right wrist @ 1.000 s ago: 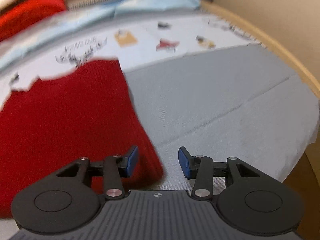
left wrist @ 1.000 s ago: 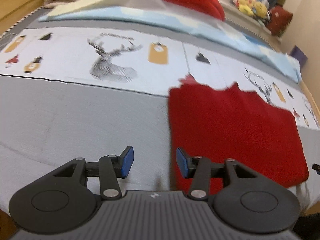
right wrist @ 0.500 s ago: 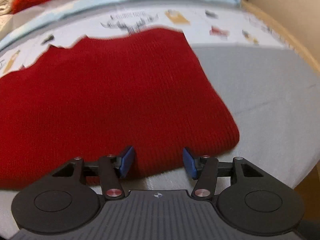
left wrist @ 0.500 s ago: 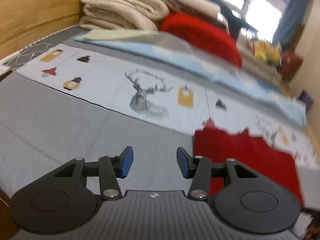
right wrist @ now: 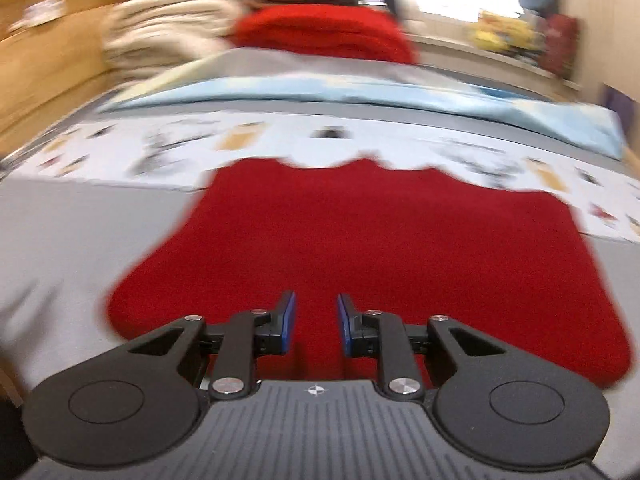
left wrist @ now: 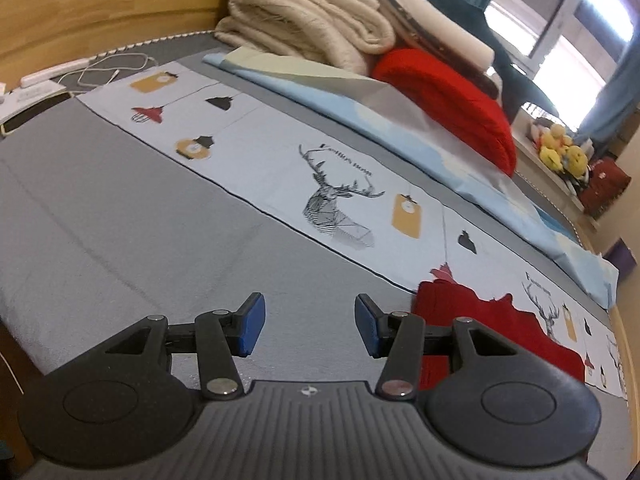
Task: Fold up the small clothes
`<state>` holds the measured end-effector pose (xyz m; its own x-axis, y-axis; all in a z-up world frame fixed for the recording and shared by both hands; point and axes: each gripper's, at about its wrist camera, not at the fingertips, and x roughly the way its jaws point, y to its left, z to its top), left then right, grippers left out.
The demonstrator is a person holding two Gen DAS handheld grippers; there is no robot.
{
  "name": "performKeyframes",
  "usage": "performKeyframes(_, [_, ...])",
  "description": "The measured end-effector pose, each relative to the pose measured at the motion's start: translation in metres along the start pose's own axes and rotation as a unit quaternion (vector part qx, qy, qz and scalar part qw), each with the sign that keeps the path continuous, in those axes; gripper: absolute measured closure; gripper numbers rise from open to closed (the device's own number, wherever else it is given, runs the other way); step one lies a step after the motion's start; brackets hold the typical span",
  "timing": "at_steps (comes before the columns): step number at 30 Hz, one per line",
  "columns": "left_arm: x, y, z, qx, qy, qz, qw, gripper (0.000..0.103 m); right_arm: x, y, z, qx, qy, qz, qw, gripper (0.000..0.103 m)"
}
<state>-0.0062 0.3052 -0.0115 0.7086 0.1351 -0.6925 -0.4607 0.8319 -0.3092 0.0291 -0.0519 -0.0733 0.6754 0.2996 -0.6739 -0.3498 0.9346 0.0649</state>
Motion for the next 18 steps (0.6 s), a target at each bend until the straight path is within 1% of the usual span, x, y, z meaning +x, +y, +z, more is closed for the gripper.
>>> performKeyframes(2, [0.002,0.001,0.001,0.001,0.002,0.002,1.0,0.048,0.004,0.03,0.0,-0.031,0.002,0.035,0.999,0.074])
performKeyframes(4, [0.003,0.0,0.001,0.003,0.003,0.002,1.0,0.047,0.011,0.055,0.002,-0.067,0.008,0.063,0.996,0.058])
performKeyframes(6, [0.004,-0.001,0.001,0.006,0.004,0.002,1.0,0.047,0.015,0.082,0.002,-0.107,0.014,0.085,0.991,0.056])
performKeyframes(8, [0.005,0.0,0.001,0.007,0.004,0.002,1.0,0.047,0.015,0.106,0.0,-0.154,0.012,0.094,0.983,0.053])
performKeyframes(10, [0.007,0.003,0.003,0.005,0.006,0.003,1.0,0.046,0.018,0.124,-0.004,-0.195,0.016,0.092,0.976,0.048])
performKeyframes(11, [0.009,0.004,0.003,0.003,0.007,0.003,1.0,0.046,0.023,0.133,-0.007,-0.219,0.021,0.087,0.972,0.047])
performKeyframes(14, [0.012,0.01,0.006,-0.005,0.01,0.004,0.9999,0.045,0.039,0.154,-0.017,-0.282,0.042,0.041,0.958,0.047])
performKeyframes(16, [0.013,0.014,0.008,-0.01,0.012,0.003,0.9999,0.045,0.051,0.16,-0.023,-0.307,0.055,0.017,0.95,0.047])
performKeyframes(18, [0.014,0.019,0.01,-0.013,0.012,0.004,0.9998,0.044,0.058,0.163,-0.025,-0.325,0.049,-0.005,0.945,0.047])
